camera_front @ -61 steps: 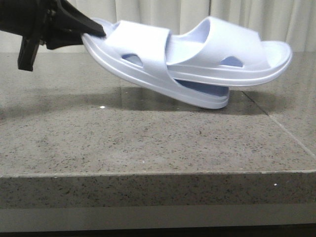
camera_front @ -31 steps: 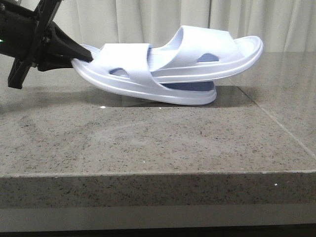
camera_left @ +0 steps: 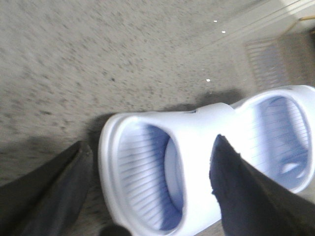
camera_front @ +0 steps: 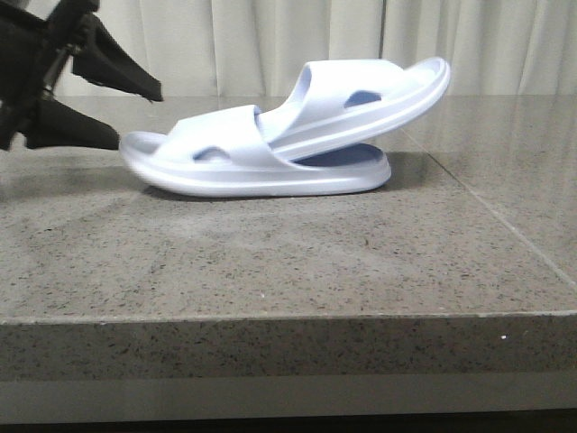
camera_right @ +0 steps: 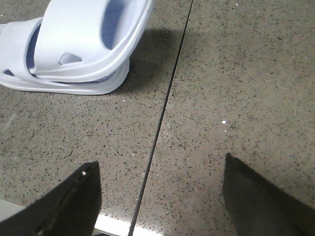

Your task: Insert blue slippers together front up

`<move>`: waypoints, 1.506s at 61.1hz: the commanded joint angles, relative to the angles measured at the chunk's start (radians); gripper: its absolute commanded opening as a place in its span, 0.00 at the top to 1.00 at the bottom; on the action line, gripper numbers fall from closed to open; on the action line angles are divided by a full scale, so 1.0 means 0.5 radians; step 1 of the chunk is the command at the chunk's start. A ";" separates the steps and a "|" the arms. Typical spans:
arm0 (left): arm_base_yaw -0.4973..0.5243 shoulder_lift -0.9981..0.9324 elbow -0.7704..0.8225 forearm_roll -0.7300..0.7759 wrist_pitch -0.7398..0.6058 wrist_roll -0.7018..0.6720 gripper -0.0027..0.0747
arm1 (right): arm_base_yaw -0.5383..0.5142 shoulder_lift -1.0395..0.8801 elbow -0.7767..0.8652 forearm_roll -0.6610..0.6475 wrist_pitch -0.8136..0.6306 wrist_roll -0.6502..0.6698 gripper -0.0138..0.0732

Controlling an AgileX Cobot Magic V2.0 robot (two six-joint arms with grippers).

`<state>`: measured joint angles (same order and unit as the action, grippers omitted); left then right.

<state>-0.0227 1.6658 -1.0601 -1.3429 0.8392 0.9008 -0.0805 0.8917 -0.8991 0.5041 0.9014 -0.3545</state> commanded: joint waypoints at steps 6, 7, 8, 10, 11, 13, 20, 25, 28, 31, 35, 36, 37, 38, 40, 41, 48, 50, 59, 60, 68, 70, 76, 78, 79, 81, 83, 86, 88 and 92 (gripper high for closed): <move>0.059 -0.256 -0.298 0.765 0.073 -0.526 0.30 | 0.001 -0.026 -0.051 0.044 -0.103 -0.010 0.22; 0.059 -0.272 -0.319 0.851 0.073 -0.576 0.30 | 0.001 -0.026 -0.051 0.044 -0.101 -0.010 0.22; 0.059 -0.294 -0.347 0.973 0.073 -0.650 0.30 | 0.001 -0.026 -0.051 0.044 -0.101 -0.010 0.22; 0.059 -0.328 -0.379 1.121 0.073 -0.744 0.30 | 0.001 -0.026 -0.051 0.044 -0.099 -0.010 0.22; 0.059 -0.356 -0.397 1.218 0.073 -0.811 0.31 | 0.001 -0.026 -0.051 0.044 -0.099 -0.010 0.22; 0.059 -0.405 -0.421 1.368 0.068 -0.908 0.31 | 0.001 -0.026 -0.051 0.044 -0.096 -0.010 0.22; 0.059 -0.596 -0.427 1.774 0.040 -1.182 0.31 | 0.001 -0.026 -0.051 0.044 -0.096 -0.010 0.22; 0.059 -0.760 -0.373 1.972 0.043 -1.307 0.31 | 0.001 -0.026 -0.051 0.039 -0.069 -0.010 0.22; 0.059 -0.859 -0.316 2.032 0.047 -1.347 0.31 | 0.001 -0.026 -0.051 0.014 -0.038 -0.010 0.22; 0.059 -0.960 -0.244 2.055 0.040 -1.350 0.31 | 0.001 -0.026 -0.051 -0.028 -0.008 -0.007 0.22; 0.048 -1.087 -0.126 2.070 0.026 -1.355 0.31 | 0.001 -0.026 -0.051 -0.090 0.033 0.005 0.22; 0.041 -1.115 -0.104 2.081 0.020 -1.361 0.31 | 0.001 -0.026 -0.051 -0.109 0.038 0.015 0.22; 0.031 -1.143 -0.080 2.095 0.013 -1.369 0.31 | 0.001 -0.026 -0.051 -0.131 0.042 0.026 0.22; 0.012 -1.183 -0.046 2.125 -0.002 -1.396 0.31 | 0.001 -0.026 -0.051 -0.168 0.049 0.055 0.22; -0.024 -1.245 -0.003 2.177 -0.014 -1.432 0.32 | 0.001 -0.026 -0.051 -0.218 0.061 0.107 0.23; -0.045 -1.269 0.015 2.213 -0.014 -1.451 0.33 | 0.003 -0.026 -0.051 -0.255 0.068 0.146 0.24; -0.282 -1.410 0.116 2.590 0.041 -1.682 0.41 | 0.028 -0.026 -0.051 -0.483 0.147 0.289 0.33; -0.348 -1.448 0.129 2.708 0.072 -1.757 0.43 | 0.051 -0.026 -0.051 -0.557 0.165 0.327 0.36; -0.581 -1.548 0.158 3.251 0.311 -2.143 0.44 | 0.175 -0.066 -0.051 -0.777 0.196 0.465 0.39; -0.600 -1.556 0.159 3.306 0.333 -2.194 0.44 | 0.185 -0.075 -0.051 -0.796 0.202 0.479 0.39; -0.619 -1.708 0.249 3.358 0.267 -2.379 0.44 | 0.224 -0.212 0.030 -0.824 0.151 0.501 0.39; -0.619 -1.760 0.295 3.331 0.200 -2.397 0.44 | 0.224 -0.266 0.083 -0.820 0.098 0.501 0.39; -0.619 -1.885 0.429 3.258 -0.037 -2.400 0.44 | 0.224 -0.401 0.235 -0.820 -0.105 0.499 0.39; -0.619 -1.923 0.469 3.253 -0.104 -2.400 0.44 | 0.224 -0.447 0.278 -0.820 -0.163 0.499 0.39; -0.619 -1.936 0.498 3.250 -0.134 -2.400 0.44 | 0.224 -0.464 0.306 -0.820 -0.191 0.499 0.39; -0.619 -1.958 0.533 3.246 -0.207 -2.400 0.44 | 0.224 -0.493 0.338 -0.820 -0.250 0.499 0.39; -0.619 -1.976 0.565 3.246 -0.260 -2.400 0.44 | 0.224 -0.518 0.366 -0.820 -0.288 0.499 0.39; -0.619 -1.993 0.612 3.246 -0.324 -2.400 0.44 | 0.224 -0.554 0.404 -0.820 -0.334 0.499 0.39; -0.619 -1.992 0.629 3.246 -0.358 -2.400 0.44 | 0.224 -0.570 0.422 -0.820 -0.357 0.499 0.39; -0.619 -1.992 0.664 3.246 -0.391 -2.400 0.44 | 0.224 -0.584 0.444 -0.822 -0.365 0.499 0.39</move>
<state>-0.3236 0.6723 -0.7240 0.2756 0.7586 -0.2886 0.0282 0.6130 -0.6676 0.1001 0.8127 -0.1078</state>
